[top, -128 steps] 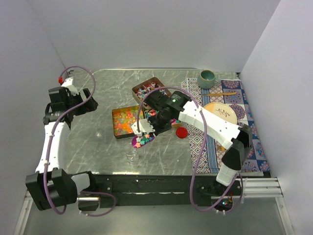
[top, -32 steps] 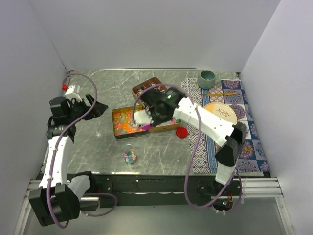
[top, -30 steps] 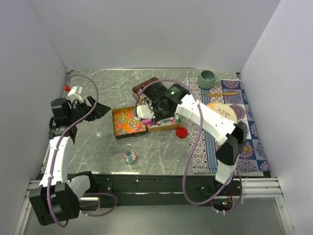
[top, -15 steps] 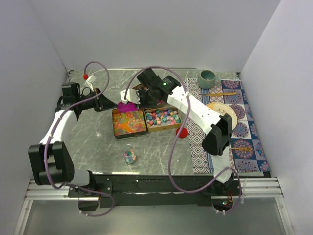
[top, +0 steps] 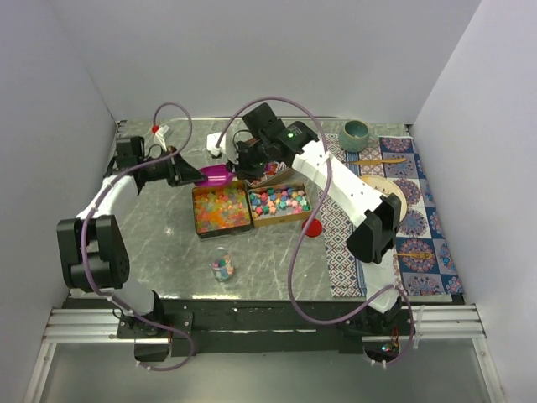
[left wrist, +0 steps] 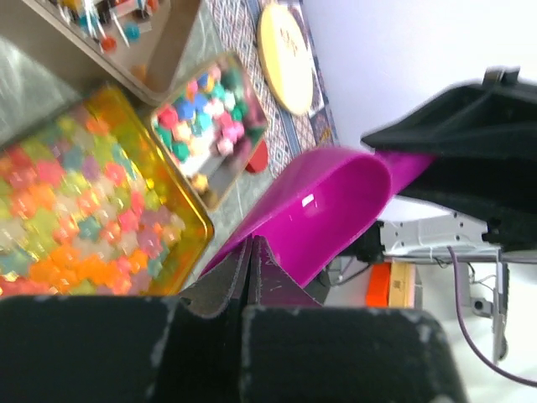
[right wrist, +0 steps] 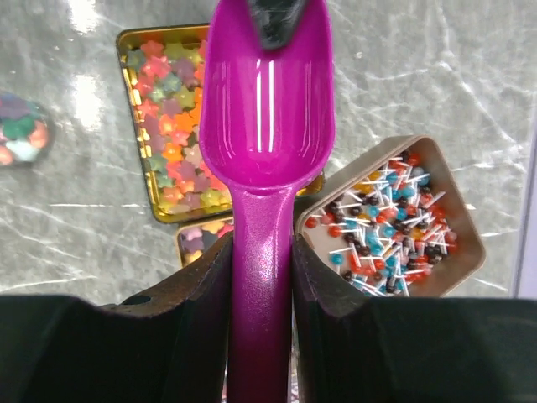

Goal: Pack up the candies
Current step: Adjust the spatula, then scoop the fake candies from the storage box.

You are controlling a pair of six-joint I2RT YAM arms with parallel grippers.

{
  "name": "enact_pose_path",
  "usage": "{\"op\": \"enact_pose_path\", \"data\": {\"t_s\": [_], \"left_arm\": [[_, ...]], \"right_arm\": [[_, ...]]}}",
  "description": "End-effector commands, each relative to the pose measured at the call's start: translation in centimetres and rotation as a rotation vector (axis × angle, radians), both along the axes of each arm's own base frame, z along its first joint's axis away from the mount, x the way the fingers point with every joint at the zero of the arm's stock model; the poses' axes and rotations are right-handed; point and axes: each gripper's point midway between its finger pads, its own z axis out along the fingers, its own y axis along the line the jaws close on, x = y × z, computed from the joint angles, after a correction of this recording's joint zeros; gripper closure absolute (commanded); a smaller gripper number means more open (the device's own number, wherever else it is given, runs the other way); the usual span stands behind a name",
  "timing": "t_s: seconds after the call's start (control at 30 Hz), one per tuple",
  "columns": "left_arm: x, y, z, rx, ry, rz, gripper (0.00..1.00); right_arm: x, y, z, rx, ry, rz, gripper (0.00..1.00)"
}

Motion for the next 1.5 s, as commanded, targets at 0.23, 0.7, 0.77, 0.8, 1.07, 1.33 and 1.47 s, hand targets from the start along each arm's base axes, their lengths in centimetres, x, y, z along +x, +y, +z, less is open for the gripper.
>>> {"op": "enact_pose_path", "data": {"t_s": [0.23, 0.7, 0.77, 0.8, 1.07, 1.33, 1.47], "left_arm": [[3.9, 11.9, 1.1, 0.426, -0.023, 0.658, 0.99], [-2.8, 10.5, -11.9, 0.331, 0.359, 0.771, 0.99], [-3.3, 9.9, -12.5, 0.323, 0.365, 0.757, 0.99], [-3.3, 9.6, -12.5, 0.320, 0.360, 0.754, 0.99], [-5.8, 6.9, -15.3, 0.280, 0.436, 0.719, 0.99], [-5.7, 5.2, -15.9, 0.339, 0.439, 0.658, 0.99], [-5.8, 4.5, -16.2, 0.351, 0.442, 0.640, 0.99]], "right_arm": [[2.4, -6.4, -1.3, -0.360, -0.246, 0.127, 1.00], [8.7, -6.4, -4.5, -0.721, -0.507, 0.374, 1.00], [9.2, -6.2, -5.0, -0.751, -0.532, 0.404, 1.00], [9.3, -6.0, -5.3, -0.764, -0.540, 0.415, 1.00], [9.0, -4.0, -6.8, -0.865, -0.604, 0.537, 1.00], [8.9, -2.0, -7.4, -0.966, -0.692, 0.621, 1.00], [8.5, -1.5, -8.4, -0.996, -0.686, 0.655, 1.00]]}}
